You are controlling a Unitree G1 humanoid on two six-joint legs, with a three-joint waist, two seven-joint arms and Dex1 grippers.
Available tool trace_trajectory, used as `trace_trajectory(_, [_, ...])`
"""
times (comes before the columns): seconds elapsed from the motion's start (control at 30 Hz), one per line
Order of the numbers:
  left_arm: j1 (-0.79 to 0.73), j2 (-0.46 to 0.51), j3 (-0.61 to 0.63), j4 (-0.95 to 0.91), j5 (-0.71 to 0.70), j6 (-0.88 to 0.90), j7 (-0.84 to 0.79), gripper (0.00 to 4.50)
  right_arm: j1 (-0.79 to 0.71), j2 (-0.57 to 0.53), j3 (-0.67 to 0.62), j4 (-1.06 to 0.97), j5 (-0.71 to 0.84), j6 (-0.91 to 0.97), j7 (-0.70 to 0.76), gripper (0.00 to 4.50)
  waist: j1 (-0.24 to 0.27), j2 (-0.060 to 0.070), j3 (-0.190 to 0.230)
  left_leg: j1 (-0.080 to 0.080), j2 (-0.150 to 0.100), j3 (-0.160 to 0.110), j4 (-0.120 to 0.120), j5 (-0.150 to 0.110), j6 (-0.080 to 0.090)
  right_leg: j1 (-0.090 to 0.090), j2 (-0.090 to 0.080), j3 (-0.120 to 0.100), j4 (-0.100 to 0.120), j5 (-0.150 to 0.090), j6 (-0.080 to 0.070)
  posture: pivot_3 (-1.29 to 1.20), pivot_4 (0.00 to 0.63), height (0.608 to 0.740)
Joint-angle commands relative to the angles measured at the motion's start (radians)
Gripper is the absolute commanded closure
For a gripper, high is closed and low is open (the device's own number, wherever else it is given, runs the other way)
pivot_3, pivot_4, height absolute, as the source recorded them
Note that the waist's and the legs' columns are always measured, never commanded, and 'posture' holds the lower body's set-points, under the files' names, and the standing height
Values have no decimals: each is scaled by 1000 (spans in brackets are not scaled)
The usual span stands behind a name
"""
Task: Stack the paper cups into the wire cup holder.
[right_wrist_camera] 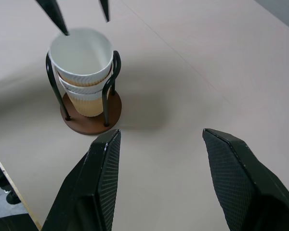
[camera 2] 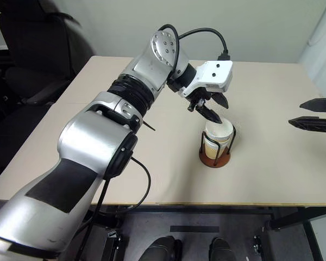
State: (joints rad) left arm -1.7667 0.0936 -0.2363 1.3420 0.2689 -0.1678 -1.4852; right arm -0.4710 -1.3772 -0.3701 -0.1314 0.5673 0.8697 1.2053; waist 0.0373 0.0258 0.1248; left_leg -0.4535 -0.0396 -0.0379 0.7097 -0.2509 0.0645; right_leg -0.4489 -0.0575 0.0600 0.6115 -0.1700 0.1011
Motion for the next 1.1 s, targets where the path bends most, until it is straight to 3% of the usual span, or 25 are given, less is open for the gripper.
trace_trajectory(0.03, [-20, 0, 49, -6, -42, 40, -8, 734, -9, -21, -20, -20, 21, 9, 3, 1788, 0, 0, 0, 0, 0, 0, 0, 0, 0, 0, 0, 0, 0, 0, 0, 0, 150, 740])
trace_trajectory(0.1, [-23, 7, 83, -6, -70, 73, 10, 48, -11, -17, -10, -24, 30, 13, 8, 1788, 0, 0, 0, 0, 0, 0, 0, 0, 0, 0, 0, 0, 0, 0, 0, 0, 150, 740])
trace_trajectory(0.53, [66, 185, 205, -27, -178, 261, -108, 48, -51, 46, 140, -35, 26, -61, 36, 1788, -6, 1, -1, 1, 0, 0, 1, 1, 1, 0, 1, 0, 1, 0, 0, 0, 150, 740])
trace_trajectory(0.8, [242, 381, 130, -128, -363, 338, -129, 48, -93, 97, 216, -21, 24, -81, 49, 1788, -7, 2, -1, 0, 0, -2, 5, 2, 1, 0, 1, -1, 3, 1, -1, 0, 150, 740])
trace_trajectory(1.1, [389, 572, 54, -344, -605, 496, -129, 48, -245, 150, 334, 106, -36, -121, 103, 1788, -14, 3, -1, 2, 0, -4, 6, 4, 0, 2, 2, -3, 2, 3, -4, 0, 150, 740])
